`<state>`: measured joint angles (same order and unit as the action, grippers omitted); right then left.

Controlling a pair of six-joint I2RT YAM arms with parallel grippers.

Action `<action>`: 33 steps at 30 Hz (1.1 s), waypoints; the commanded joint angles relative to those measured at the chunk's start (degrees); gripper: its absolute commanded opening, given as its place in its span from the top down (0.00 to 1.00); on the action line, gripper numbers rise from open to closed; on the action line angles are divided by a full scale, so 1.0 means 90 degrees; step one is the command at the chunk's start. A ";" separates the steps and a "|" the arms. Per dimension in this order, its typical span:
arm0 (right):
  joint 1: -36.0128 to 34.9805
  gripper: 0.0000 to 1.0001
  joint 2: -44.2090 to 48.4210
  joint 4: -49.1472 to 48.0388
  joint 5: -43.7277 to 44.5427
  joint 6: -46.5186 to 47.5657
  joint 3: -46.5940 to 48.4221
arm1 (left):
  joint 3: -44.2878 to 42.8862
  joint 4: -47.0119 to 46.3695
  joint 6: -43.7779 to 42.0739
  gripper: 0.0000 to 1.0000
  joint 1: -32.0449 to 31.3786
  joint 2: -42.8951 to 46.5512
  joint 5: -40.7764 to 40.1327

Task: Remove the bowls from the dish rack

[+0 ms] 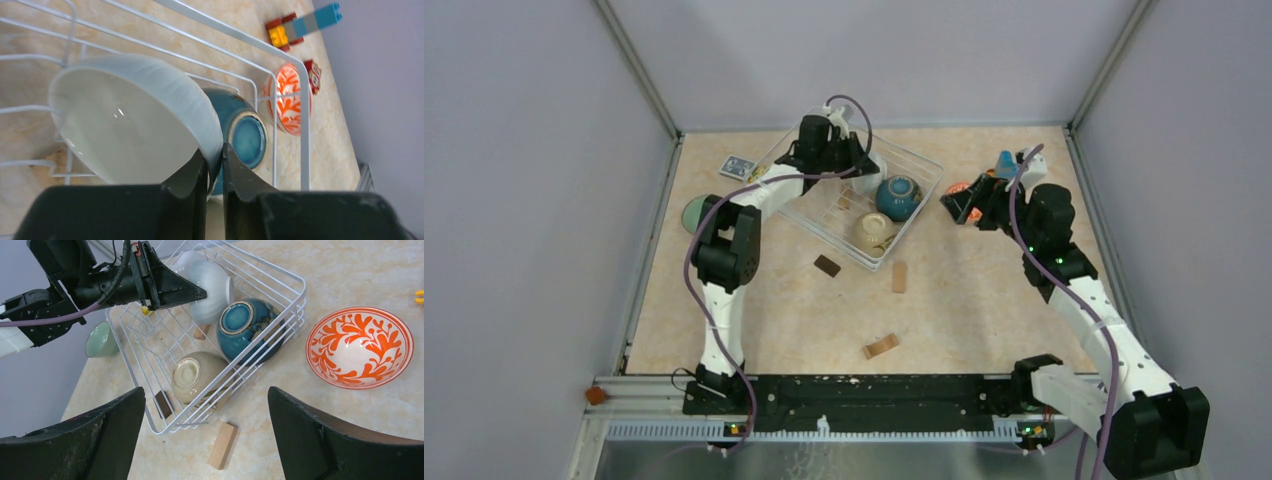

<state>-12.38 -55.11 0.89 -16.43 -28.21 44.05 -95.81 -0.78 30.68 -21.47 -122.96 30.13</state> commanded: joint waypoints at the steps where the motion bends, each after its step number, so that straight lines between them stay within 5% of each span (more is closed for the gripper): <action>1: -0.0074 0.09 0.0169 -0.0118 -0.0120 0.0229 0.0424 | -0.0486 -0.0027 -0.0168 0.89 0.0018 0.0118 0.0005; 8: -0.0070 0.09 0.0335 0.0116 -0.0039 0.0348 0.0447 | -0.0565 -0.0166 -0.0064 1.00 0.0013 0.0438 0.0293; 19: -0.0070 0.09 0.0654 0.0432 0.0368 0.0341 0.0528 | -0.0064 -0.0684 0.0604 1.00 0.0018 0.1667 0.1235; 25: -0.0066 0.08 0.0972 0.0644 0.0755 0.0302 0.0456 | 0.0536 0.0171 0.0216 1.00 0.0076 0.2860 0.0598; 33: -0.0068 0.06 0.1197 0.1197 0.1866 0.0232 0.0466 | 0.1696 0.1814 -0.0100 1.00 0.0111 0.4566 -0.1900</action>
<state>-12.62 -45.50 9.08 -6.55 -25.96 45.45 -85.56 9.58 31.31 -21.02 -89.52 27.24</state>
